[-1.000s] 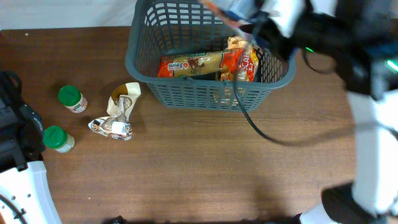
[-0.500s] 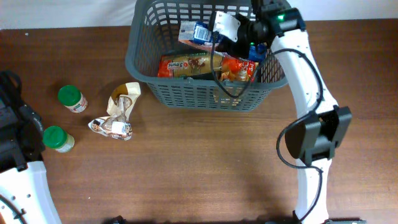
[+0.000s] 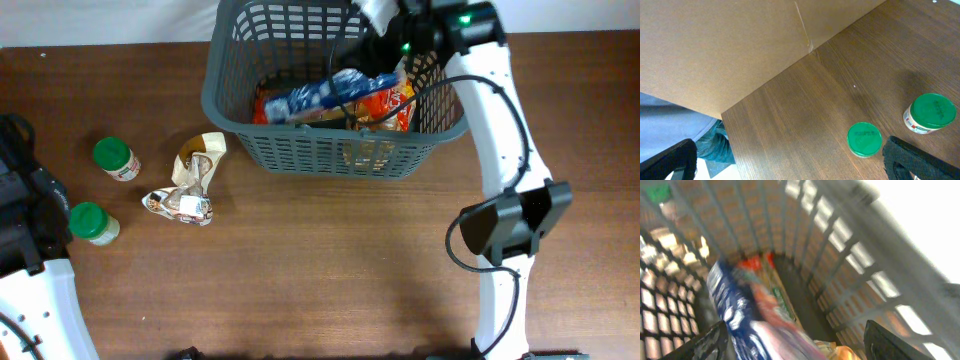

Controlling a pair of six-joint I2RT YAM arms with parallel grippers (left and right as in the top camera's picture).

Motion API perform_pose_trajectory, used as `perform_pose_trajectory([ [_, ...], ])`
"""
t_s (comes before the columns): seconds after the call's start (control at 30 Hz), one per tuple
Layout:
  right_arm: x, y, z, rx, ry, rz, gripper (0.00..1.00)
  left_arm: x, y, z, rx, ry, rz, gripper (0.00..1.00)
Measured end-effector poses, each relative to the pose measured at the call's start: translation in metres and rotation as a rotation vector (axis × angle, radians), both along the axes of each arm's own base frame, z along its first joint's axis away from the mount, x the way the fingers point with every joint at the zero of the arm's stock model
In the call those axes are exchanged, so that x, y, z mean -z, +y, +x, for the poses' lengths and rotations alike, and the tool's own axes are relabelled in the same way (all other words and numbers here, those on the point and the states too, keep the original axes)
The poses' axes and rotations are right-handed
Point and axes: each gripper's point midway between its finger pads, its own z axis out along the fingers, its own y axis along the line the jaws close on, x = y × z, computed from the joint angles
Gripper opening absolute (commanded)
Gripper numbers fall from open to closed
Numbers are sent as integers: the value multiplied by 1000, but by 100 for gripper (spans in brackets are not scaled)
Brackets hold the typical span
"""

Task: Pack container
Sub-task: 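Place the blue box into the basket and withdraw the right arm, then reach the left gripper to the crumpled snack bag and grasp it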

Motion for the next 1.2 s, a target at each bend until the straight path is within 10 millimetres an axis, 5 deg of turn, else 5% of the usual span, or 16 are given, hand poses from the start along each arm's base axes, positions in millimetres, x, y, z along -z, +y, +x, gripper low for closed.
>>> perform_pose_trajectory([
  [0.13,-55,-19,-7,101,-24,85,75,0,0,0,0,0,0,99],
  [0.3,-127,-70,-28,225,-110,147,76,0,0,0,0,0,0,99],
  [0.43,-170,-146,-44,444,-152,193,83,0,0,0,0,0,0,99],
  [0.5,-176,-188,-49,562,-136,220,90,0,0,0,0,0,0,99],
  [0.67,-155,-306,-64,916,0,306,98,0,0,0,0,0,0,99],
  [0.8,-128,-371,-78,1115,109,366,99,-3,2,4,0,-23,10,99],
  [0.93,-107,-394,-85,1193,192,394,99,-16,7,15,-1,-105,43,99],
  [1.2,-99,-391,-82,1200,228,408,99,-8,-8,33,99,-147,-48,99],
])
